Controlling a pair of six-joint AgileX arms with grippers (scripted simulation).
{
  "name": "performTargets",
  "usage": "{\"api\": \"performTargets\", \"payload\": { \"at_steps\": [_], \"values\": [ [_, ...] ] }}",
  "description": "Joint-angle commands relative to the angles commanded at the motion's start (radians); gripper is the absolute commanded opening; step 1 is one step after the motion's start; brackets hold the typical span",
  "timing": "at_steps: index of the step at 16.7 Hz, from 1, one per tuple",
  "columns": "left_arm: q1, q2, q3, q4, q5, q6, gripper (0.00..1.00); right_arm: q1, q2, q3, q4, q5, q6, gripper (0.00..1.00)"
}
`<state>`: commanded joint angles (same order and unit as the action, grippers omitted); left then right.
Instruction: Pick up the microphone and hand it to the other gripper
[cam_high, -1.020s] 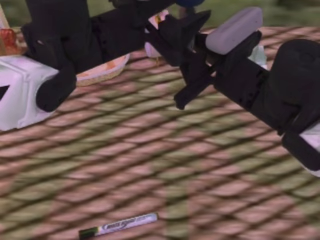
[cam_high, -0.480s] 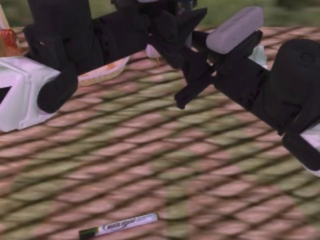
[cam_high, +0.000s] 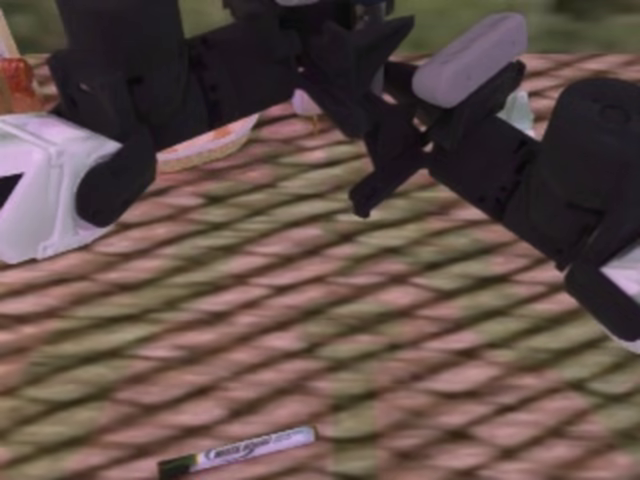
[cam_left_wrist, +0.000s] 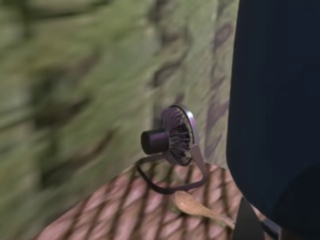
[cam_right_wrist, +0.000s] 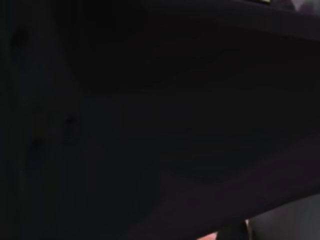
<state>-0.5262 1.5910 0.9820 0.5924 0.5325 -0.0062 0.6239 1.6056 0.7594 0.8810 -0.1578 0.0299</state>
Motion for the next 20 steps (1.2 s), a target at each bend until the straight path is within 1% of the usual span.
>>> {"api": "performTargets", "payload": {
  "at_steps": [11, 12, 20],
  "values": [
    [0.0, 0.0, 0.0, 0.0, 0.0, 0.0, 0.0, 0.0, 0.0, 0.0, 0.0, 0.0, 0.0, 0.98],
    [0.0, 0.0, 0.0, 0.0, 0.0, 0.0, 0.0, 0.0, 0.0, 0.0, 0.0, 0.0, 0.0, 1.0],
    [-0.001, -0.003, 0.002, -0.001, -0.002, 0.002, 0.0, -0.002, 0.003, -0.002, 0.0, 0.001, -0.001, 1.0]
  ]
}}
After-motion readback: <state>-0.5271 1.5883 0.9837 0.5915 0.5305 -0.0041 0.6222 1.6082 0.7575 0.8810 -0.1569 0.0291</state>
